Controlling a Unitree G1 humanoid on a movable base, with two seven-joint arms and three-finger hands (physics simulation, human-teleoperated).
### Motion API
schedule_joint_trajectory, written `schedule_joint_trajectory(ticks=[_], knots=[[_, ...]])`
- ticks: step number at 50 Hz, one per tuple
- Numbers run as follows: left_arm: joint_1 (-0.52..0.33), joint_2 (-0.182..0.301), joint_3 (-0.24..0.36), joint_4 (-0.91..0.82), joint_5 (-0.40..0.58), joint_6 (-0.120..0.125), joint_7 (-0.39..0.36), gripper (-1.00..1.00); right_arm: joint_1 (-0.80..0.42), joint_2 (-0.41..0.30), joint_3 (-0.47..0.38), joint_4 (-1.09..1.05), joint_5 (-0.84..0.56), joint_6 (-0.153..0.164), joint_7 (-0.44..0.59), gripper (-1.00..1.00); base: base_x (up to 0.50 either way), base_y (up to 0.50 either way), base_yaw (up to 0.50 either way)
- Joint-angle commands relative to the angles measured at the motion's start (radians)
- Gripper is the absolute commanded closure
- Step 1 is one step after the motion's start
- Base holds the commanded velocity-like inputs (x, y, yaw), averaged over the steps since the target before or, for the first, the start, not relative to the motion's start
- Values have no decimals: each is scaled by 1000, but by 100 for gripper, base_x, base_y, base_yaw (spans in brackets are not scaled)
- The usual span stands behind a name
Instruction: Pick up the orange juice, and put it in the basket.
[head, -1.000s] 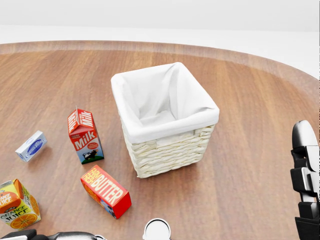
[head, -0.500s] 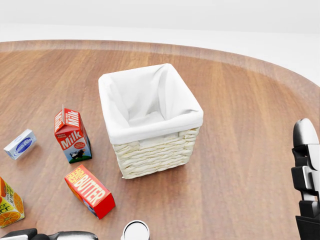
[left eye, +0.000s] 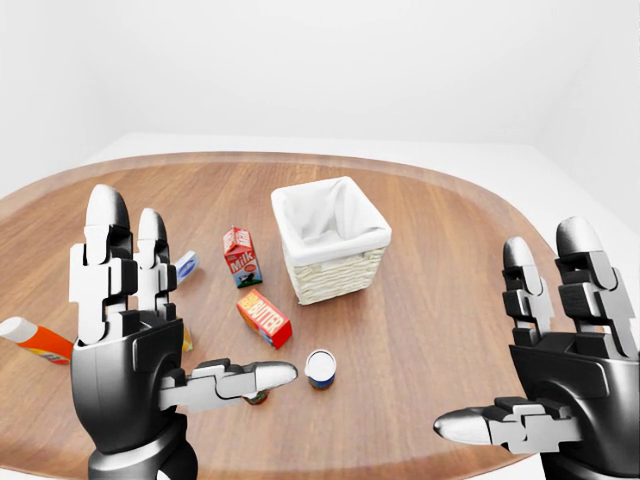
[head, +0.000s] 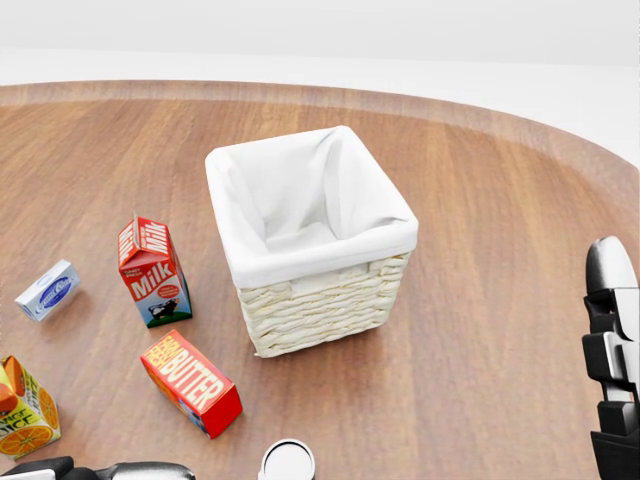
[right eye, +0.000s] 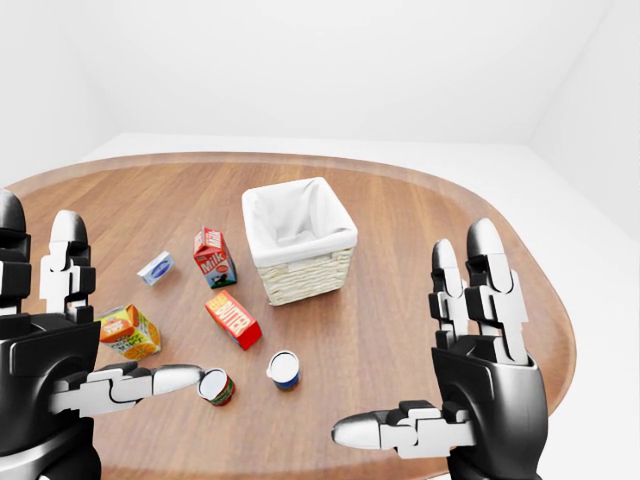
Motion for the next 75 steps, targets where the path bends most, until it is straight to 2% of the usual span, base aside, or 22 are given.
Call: schedule_joint_trajectory(ticks=[1, 19, 21, 23, 25, 26, 29, 30, 32, 33, 34, 36, 37, 38, 40, 46, 48, 54, 61, 66, 69, 75], knots=[[4, 0, -1, 0, -1, 0, -1, -100, -1, -1, 1, 0, 4, 0, -6, -100, 10, 1, 0], [-13, 2, -6, 0, 13, 0, -3, -100, 1, 2, 0, 0, 22, 0, 12, -100, 11, 1, 0], [-17, 7, -7, 0, 27, 0, -8, -100, -7, 10, -3, 0, 14, 0, 9, -100, 50, 5, 0], [-50, 27, 7, 8, 85, 0, -32, -100, -29, 27, -18, 0, 19, 0, 10, -100, 44, 5, 0], [-137, 40, 47, 1, 165, 0, -75, -100, -36, 55, -28, 0, 25, 0, 31, -100, 0, 0, 0], [-234, 46, 106, 0, 187, 0, -142, -100, -38, 61, -28, 0, 23, 0, 36, -100, 0, 0, 0], [-333, 4, 163, 0, 300, 0, -283, -100, -28, 56, -21, 0, 16, 0, 36, -100, 0, 0, 0], [-422, 42, 191, 0, 408, 0, -383, -100, -18, 48, -19, 0, 12, 0, 32, -100, 0, 0, 0], [-523, 47, 226, 0, 545, 0, -511, -100, -17, 45, -21, 0, 17, 0, 28, -100, 0, 0, 0], [-554, 53, 236, 0, 593, 0, -548, -100, -16, 45, -23, 0, 20, 0, 28, -100, 0, 0, 0], [-582, 82, 241, 0, 636, 0, -582, -100, -13, 44, -24, 0, 22, 0, 28, -100, 0, 0, 0], [-604, 122, 238, 0, 661, 0, -617, -100, -2, 38, -22, 0, 20, 0, 26, -100, 0, 0, 0], [-609, 152, 237, 8, 666, 0, -630, -100, 4, 32, -21, 0, 20, 0, 24, -100, 0, 0, 0], [-609, 160, 234, 7, 662, 0, -626, -100, 5, 28, -19, 0, 20, 0, 21, -100, 0, 0, 0], [-615, 222, 249, 79, 694, 0, -636, -100, 5, 24, -23, 0, 25, 0, 19, -100, 0, 0, 0], [-595, 279, 286, 218, 765, 0, -672, -100, 3, 30, -28, 0, 30, 0, 23, -100, 0, 0, 0], [-579, 286, 304, 249, 786, 0, -706, -100, 0, 28, -23, 0, 27, 0, 25, -100, 0, 0, 0], [-532, 290, 344, 322, 847, 0, -748, -100, -10, 35, -22, 0, 24, 0, 28, -100, 0, 0, 0], [-464, 273, 379, 410, 887, 0, -748, -100, -1, 29, -24, 0, 28, 0, 23, -100, 0, 0, 0], [-448, 269, 406, 471, 891, 0, -748, -100, 5, 27, -25, 0, 29, 0, 22, -100, 0, 0, 0], [-441, 273, 411, 496, 906, 0, -747, -100, -2, 27, -14, 0, 5, 0, 21, -100, 0, 0, 0], [-414, 252, 411, 531, 934, 0, -720, -100, 1, 17, -3, 0, -10, 0, 18, -100, 0, 0, 0]])
